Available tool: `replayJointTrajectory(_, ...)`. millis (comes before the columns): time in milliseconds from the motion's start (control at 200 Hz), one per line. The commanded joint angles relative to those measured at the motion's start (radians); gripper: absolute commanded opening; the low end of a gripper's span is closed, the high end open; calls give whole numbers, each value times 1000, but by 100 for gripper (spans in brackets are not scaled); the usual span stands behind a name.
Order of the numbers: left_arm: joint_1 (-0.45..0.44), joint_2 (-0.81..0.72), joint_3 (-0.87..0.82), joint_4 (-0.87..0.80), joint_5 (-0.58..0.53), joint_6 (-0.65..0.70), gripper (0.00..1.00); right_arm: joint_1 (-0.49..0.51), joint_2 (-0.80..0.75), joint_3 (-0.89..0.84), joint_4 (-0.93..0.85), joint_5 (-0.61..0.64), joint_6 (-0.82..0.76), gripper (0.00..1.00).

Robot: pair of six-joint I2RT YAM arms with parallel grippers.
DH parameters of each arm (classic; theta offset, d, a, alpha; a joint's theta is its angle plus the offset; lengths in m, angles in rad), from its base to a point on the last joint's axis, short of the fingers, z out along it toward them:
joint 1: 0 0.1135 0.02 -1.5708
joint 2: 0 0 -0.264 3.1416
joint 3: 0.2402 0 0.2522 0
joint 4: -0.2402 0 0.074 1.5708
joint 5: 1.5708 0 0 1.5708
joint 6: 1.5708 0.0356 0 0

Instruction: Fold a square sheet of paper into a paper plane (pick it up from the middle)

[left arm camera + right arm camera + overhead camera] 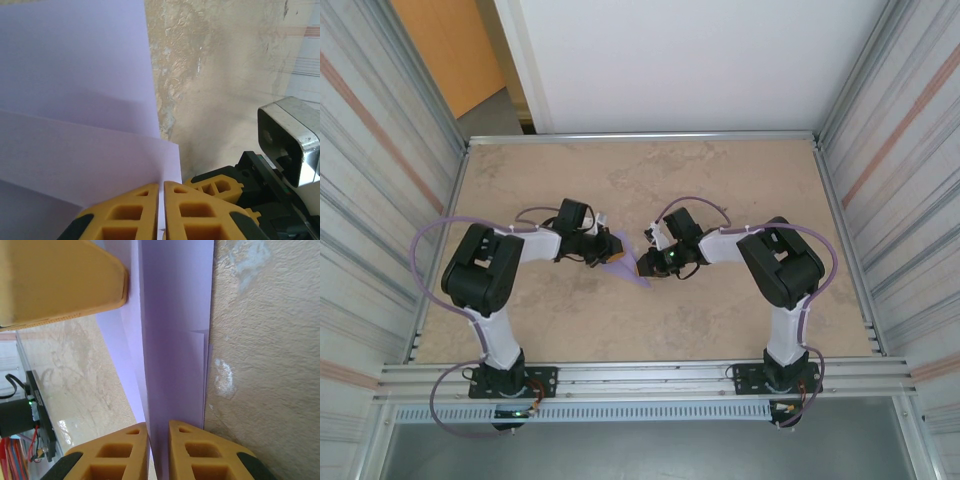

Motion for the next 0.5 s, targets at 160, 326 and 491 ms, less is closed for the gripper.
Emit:
replayJointTrajectory(160,4,33,42,-41,21,19,11,-8,50,12,-87,15,42,24)
replayJointTrajectory(326,4,47,56,-45,33,29,11,-20,13,23,-126,-31,49,27)
replayJointTrajectory(491,4,46,57,-49,43,37,11,-25,-19,24,-182,-47,33,26)
